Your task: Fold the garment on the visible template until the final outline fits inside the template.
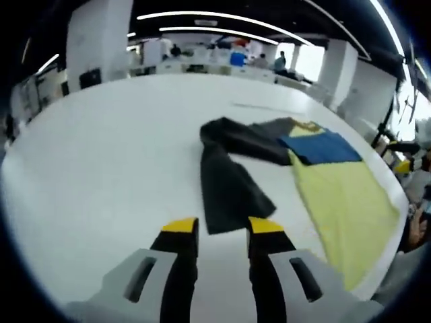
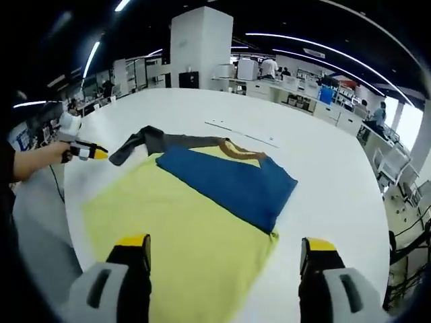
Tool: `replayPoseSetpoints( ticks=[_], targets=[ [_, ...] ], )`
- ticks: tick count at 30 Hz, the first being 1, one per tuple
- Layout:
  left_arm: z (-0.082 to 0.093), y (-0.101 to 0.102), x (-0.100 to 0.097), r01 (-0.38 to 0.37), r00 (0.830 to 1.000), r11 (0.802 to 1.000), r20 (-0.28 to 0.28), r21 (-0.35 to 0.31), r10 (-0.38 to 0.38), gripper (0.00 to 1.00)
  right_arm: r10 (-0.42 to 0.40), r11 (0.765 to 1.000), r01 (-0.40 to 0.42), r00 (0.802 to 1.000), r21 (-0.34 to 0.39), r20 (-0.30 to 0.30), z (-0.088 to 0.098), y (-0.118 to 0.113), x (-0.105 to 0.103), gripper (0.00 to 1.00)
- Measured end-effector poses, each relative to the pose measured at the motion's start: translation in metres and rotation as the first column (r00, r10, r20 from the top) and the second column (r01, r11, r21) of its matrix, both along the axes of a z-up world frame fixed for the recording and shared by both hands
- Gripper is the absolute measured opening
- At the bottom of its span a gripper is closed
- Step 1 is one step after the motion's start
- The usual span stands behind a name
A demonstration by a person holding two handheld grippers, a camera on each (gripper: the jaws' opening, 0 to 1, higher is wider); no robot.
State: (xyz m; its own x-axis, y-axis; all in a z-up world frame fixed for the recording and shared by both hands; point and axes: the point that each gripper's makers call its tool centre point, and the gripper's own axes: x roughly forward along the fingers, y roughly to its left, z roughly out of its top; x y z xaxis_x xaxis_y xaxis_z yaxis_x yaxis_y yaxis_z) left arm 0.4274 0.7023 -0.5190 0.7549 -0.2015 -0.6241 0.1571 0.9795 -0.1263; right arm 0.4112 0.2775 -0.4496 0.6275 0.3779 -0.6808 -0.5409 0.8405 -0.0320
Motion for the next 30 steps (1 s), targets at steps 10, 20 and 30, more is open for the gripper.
replayPoseSetpoints(
  ticks=[10, 20, 30],
  targets=[
    [-0.014, 0.002, 0.003, -0.012, 0.999, 0.998, -0.042, 0.066, 0.015, 0.18, -0.032, 0.999, 0.032, 0.999, 0.014, 0.000, 0.000, -0.005, -0.003, 0.91],
    [-0.016, 0.007, 0.007, -0.074, 0.996, 0.997, -0.044, 0.030, 0.075, 0.01, -0.067, 0.998, 0.067, 0.998, 0.019, 0.003, -0.001, -0.010, -0.003, 0.87],
    [0.006, 0.027, -0.005, -0.048, 0.998, 0.997, -0.032, 0.060, 0.050, 0.00, -0.072, 0.997, 0.072, 0.997, 0.030, 0.000, -0.001, -0.007, -0.008, 0.87]
  ],
)
